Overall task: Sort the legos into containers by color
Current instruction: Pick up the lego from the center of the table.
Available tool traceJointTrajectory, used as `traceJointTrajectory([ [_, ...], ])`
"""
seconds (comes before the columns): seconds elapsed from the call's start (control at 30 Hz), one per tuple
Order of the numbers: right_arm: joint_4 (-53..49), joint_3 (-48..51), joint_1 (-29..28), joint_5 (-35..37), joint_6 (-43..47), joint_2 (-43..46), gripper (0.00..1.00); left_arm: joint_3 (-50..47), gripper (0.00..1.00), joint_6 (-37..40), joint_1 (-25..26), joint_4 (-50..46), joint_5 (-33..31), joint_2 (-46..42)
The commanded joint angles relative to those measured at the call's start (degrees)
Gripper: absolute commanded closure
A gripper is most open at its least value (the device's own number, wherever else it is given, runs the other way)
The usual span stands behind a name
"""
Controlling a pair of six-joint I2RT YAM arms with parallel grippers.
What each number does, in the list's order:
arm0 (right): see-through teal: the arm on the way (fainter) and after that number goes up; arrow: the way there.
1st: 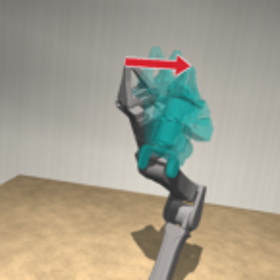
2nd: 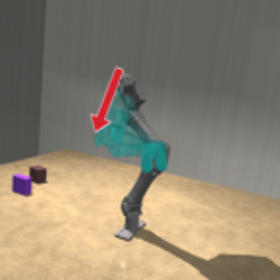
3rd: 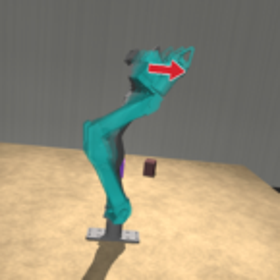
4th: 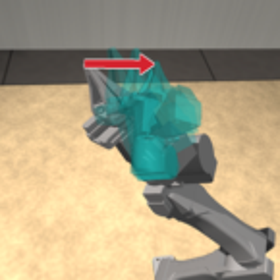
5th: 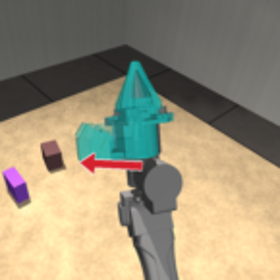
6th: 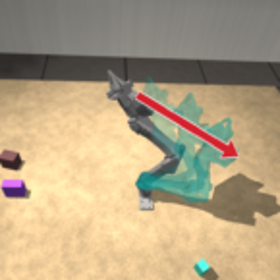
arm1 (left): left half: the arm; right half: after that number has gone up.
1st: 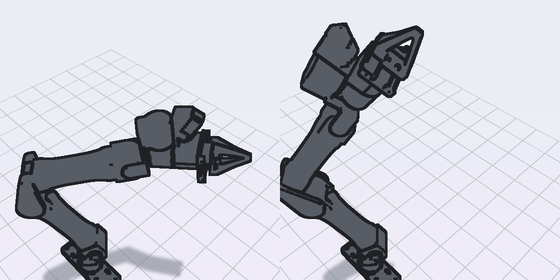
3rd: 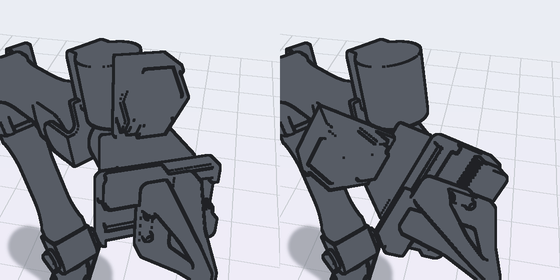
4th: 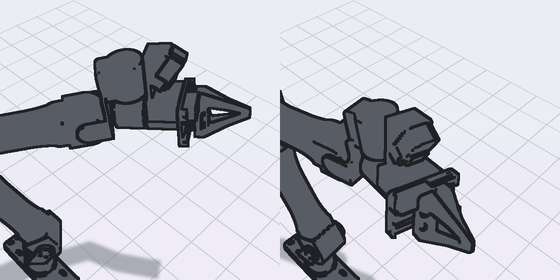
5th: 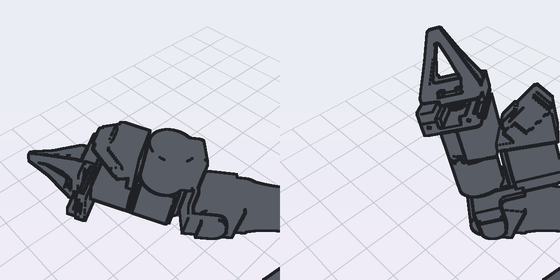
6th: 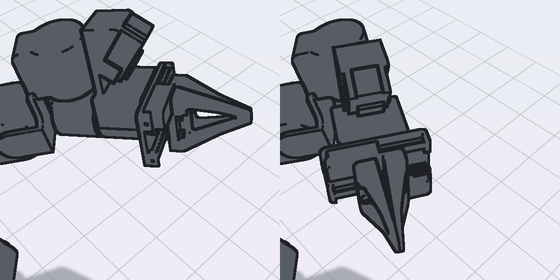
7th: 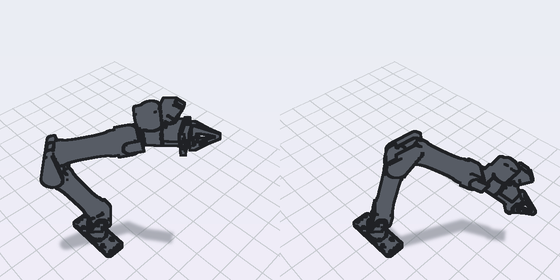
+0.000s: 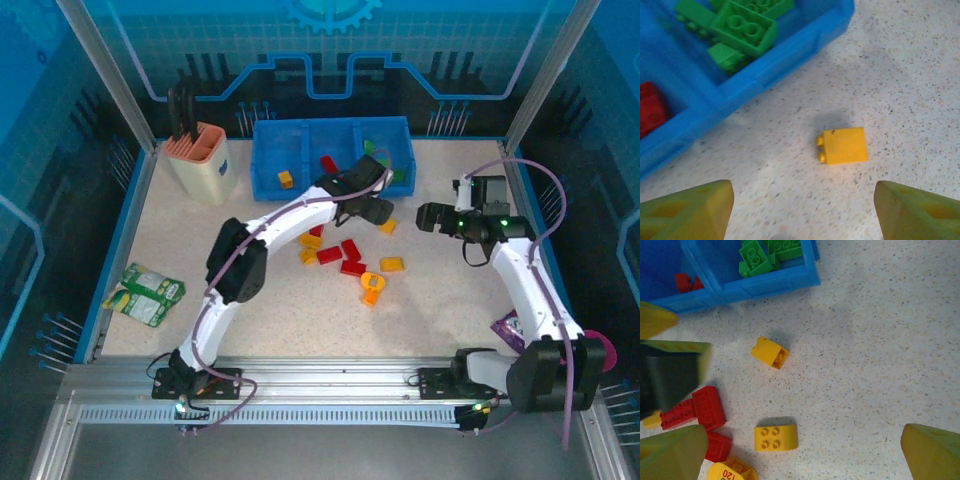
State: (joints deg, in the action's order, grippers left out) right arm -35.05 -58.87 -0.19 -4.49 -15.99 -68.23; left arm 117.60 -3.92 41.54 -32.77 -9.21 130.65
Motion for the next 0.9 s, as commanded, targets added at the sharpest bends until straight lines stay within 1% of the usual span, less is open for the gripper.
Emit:
traceJointTrajectory([
  [0.0,-1.38,1.69,1.05,0.60,-1.77,2.24,0.00,6.10,0.23,0.39,0.65,-1.54,0.95,3.99],
  [0.1,-2.21,2.49,1.26,0.23,-1.58,3.53,0.00,9.87,0.22,0.07,1.03,-3.01,1.35,7.30],
  [0.3,-2.92,3.67,2.69,-0.29,-0.85,4.77,0.00,13.51,0.20,-0.56,2.03,-4.00,1.16,11.59],
  [0.47,-3.11,4.09,4.03,-0.97,-0.03,5.29,0.00,18.84,0.18,-1.35,2.59,-7.08,0.76,16.03],
  [0.7,-2.75,4.39,5.27,-2.44,0.17,5.03,0.00,22.75,0.17,-2.85,2.80,-9.06,0.10,19.96],
  [0.87,-2.57,4.54,5.40,-2.61,0.17,4.81,0.00,23.49,0.17,-4.28,2.86,-9.96,1.26,22.17],
])
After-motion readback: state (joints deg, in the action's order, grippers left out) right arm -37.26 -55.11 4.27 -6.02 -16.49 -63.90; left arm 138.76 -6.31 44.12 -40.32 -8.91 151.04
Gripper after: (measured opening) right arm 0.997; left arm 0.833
